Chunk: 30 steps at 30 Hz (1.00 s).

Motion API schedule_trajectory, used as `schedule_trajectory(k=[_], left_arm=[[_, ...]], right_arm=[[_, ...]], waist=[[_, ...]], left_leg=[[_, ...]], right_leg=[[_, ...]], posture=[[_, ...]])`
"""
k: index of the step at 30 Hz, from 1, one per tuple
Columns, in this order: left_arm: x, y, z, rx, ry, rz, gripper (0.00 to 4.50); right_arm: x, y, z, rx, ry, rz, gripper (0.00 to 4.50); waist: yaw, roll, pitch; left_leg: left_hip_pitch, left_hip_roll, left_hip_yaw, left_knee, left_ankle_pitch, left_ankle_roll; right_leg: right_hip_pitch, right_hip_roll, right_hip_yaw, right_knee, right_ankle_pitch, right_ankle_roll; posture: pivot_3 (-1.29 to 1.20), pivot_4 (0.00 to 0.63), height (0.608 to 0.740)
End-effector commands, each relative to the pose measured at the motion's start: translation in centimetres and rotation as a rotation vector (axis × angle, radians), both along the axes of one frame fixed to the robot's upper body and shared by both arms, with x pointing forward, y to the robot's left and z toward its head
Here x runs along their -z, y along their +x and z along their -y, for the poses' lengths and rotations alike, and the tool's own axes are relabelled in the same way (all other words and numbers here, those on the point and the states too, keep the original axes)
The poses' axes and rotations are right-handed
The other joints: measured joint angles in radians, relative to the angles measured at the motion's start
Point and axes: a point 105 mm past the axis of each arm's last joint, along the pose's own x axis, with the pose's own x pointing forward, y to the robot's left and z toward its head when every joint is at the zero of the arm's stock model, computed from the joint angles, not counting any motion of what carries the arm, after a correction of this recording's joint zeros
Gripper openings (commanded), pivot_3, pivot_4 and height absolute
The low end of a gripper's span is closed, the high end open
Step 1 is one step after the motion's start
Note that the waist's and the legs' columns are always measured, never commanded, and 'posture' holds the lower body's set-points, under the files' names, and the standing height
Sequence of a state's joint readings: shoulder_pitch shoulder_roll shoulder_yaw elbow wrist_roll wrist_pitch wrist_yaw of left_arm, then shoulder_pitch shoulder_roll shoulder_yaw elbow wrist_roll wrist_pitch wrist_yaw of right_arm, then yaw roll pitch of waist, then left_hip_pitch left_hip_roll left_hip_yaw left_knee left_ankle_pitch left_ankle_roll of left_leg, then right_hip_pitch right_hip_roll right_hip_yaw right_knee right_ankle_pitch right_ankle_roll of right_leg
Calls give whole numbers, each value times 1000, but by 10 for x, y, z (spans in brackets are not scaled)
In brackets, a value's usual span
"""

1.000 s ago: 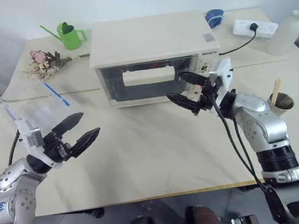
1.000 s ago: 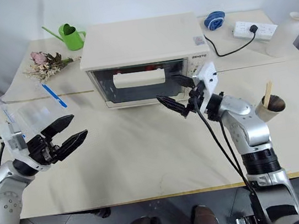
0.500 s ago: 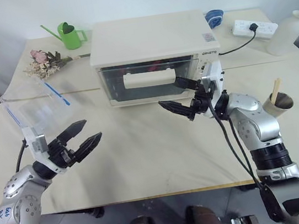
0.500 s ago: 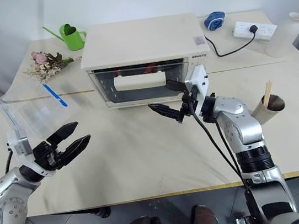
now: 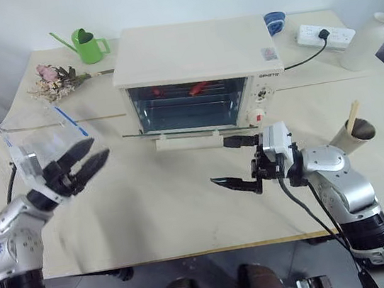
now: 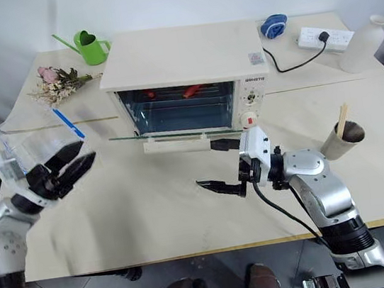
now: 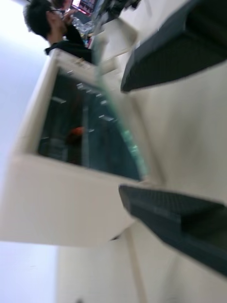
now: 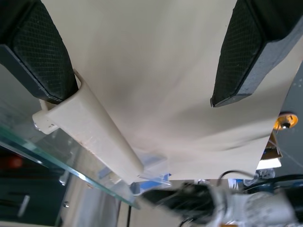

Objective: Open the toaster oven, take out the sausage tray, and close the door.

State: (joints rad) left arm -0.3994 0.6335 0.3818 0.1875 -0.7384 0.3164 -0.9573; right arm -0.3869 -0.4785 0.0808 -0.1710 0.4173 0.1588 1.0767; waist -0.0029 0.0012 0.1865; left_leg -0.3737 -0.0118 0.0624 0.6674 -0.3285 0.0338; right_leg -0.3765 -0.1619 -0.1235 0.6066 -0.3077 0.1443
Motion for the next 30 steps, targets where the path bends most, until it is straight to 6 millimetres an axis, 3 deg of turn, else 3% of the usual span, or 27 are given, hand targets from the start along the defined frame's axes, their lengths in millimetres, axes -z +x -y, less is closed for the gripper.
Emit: schedule_trajectory(k=[1, 7, 8, 15, 18, 21, 25, 30], left_arm=[[-8, 16, 22, 43, 60, 34, 2061], [-16, 47, 58, 63, 80, 73, 152], [-16, 51, 61, 60, 82, 78, 39], [-1, 46, 85, 203, 162, 45, 39], [6, 45, 87, 224, 191, 32, 39], [19, 42, 86, 237, 221, 2, 39], [41, 34, 84, 260, 271, -41, 39], [55, 30, 82, 251, 308, -63, 39]], right_arm=[[-18, -8, -8, -41, 22, 111, 4500], [-12, -6, -6, -16, -1, 141, 4500], [-12, -6, -6, -14, -2, 142, 4500], [-5, -5, 2, 41, -19, 142, 4500], [11, -10, 19, 114, -49, 98, 4500], [42, -31, 50, 247, -97, 9, 4500], [46, -52, 81, 468, -54, -28, 4500], [44, -60, 101, 588, -77, -29, 4500]], waist=[[1, 0, 0], [-1, -1, 0], [-1, -1, 1], [1, -2, 1], [11, -2, 1], [28, -2, 1], [28, -2, 1], [22, -5, 2]], left_leg=[[0, 0, 0, 0, 0, 0], [0, -1, 0, -1, 0, 0], [0, -1, 0, -1, 0, 0], [0, 0, 0, 0, 0, 0], [0, -1, -1, 1, 0, 0], [-1, -1, -1, 2, 0, 1], [-1, -1, 0, 0, -1, 1], [1, 0, 4, 3, 1, 2]], right_leg=[[0, 0, 0, 0, 0, 0], [0, 0, -3, 0, 0, 0], [0, 0, -3, 0, 0, 0], [0, 0, -5, 0, 0, 0], [1, -1, -5, 0, 0, 0], [1, -2, -5, 0, 0, 0], [1, -2, -7, -1, 0, 0], [3, -2, -4, -2, 1, 0]], posture=[[0, 150, 740], [0, 150, 740], [0, 150, 740], [0, 150, 740], [0, 150, 740], [0, 150, 740], [0, 150, 740], [0, 150, 740]])
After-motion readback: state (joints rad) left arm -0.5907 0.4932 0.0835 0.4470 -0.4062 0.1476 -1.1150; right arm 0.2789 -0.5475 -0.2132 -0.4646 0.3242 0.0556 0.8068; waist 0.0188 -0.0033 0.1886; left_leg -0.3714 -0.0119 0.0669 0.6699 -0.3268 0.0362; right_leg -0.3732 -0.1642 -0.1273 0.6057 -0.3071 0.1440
